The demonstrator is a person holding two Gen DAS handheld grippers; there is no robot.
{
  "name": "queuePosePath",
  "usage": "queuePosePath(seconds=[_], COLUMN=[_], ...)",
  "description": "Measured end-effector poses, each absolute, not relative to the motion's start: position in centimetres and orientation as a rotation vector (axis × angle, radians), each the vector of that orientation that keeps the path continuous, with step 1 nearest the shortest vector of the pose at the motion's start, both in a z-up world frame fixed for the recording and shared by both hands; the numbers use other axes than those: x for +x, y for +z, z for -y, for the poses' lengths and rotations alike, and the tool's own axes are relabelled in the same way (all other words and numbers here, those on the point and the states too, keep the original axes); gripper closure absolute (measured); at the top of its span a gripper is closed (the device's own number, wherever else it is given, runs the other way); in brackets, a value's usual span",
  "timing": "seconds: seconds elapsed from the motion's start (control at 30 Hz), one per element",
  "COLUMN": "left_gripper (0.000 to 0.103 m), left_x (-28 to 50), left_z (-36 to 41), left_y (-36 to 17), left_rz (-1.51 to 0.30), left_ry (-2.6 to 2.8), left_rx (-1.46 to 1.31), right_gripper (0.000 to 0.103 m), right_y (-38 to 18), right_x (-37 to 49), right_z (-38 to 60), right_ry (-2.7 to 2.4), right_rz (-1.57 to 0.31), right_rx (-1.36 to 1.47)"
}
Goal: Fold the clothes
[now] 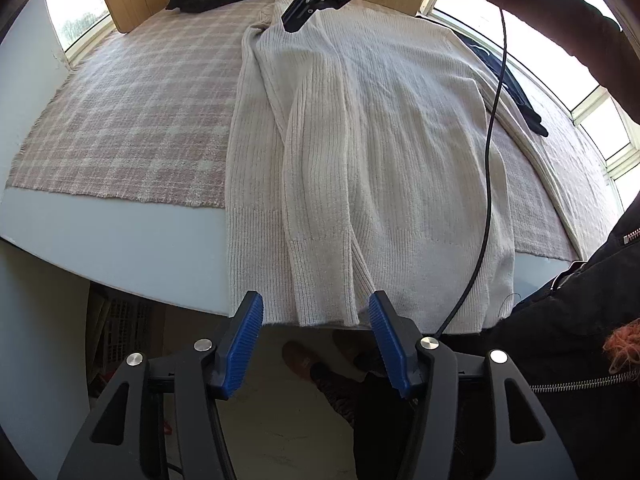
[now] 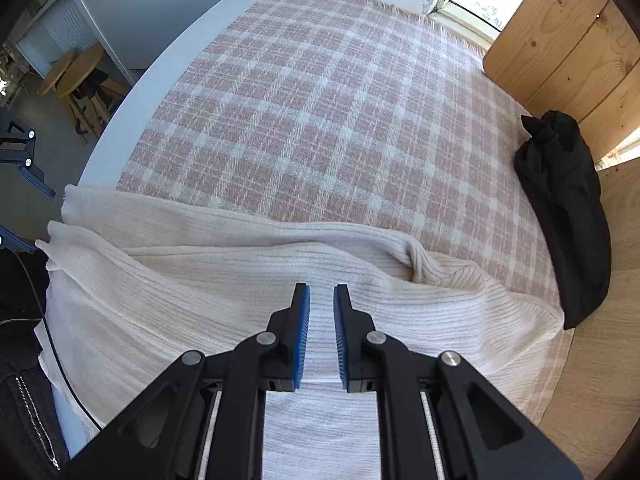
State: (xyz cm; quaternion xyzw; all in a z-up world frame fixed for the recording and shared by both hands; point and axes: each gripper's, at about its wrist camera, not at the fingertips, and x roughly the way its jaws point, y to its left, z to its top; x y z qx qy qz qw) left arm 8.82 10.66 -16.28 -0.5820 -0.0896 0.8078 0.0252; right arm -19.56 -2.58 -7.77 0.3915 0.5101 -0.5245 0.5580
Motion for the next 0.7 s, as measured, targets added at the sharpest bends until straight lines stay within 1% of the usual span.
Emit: queuePosePath(seconds=[0.1,0.23,0.27,0.33,0.37,0.47,0.53,0.7], left_gripper=[0.05,0.05,0.054,0.072,0.096,0.097,0.097,0.097], left_x=[9.1,7.9,8.6,9.4,9.3,9.3,9.3,10.4], left_z=[-11.0,-11.5,-11.3,-11.0,-10.9,-10.8,-10.8,-9.4], left_y=[-15.9,-17.2,-17.4,-17.7,-17.7,-17.7,-17.7,-15.5], left_rz=[0.292,0.231,0.235,0.251,0.263,0.278,0.259,0.205], left_ry=[2.5,2.468,2.463,2.457,2.457,2.463,2.476,2.627], left_rx=[-1.774,-1.825,-1.831,-1.842,-1.846,-1.859,-1.87,-1.862], right_gripper=[0.09,0.09,0.09,0.09,0.09,0.087,0.082,0.082], right_y=[-8.0,-7.8,-7.7,-7.5,-7.4,-7.4,-7.3,-8.3], right_x=[-20.9,-21.5,-21.5,-21.7,-21.7,-21.5,-21.5,-23.3], right_z=[1.4,0.2,0.0,-0.1,-0.2,-0.3,-0.3,-0.9], right_ry=[-1.27,-1.315,-1.322,-1.321,-1.322,-1.323,-1.322,-1.336], right_rz=[-1.196,-1.209,-1.21,-1.196,-1.193,-1.213,-1.215,-1.217], right_rx=[0.965,0.966,0.96,0.955,0.948,0.923,0.913,0.943])
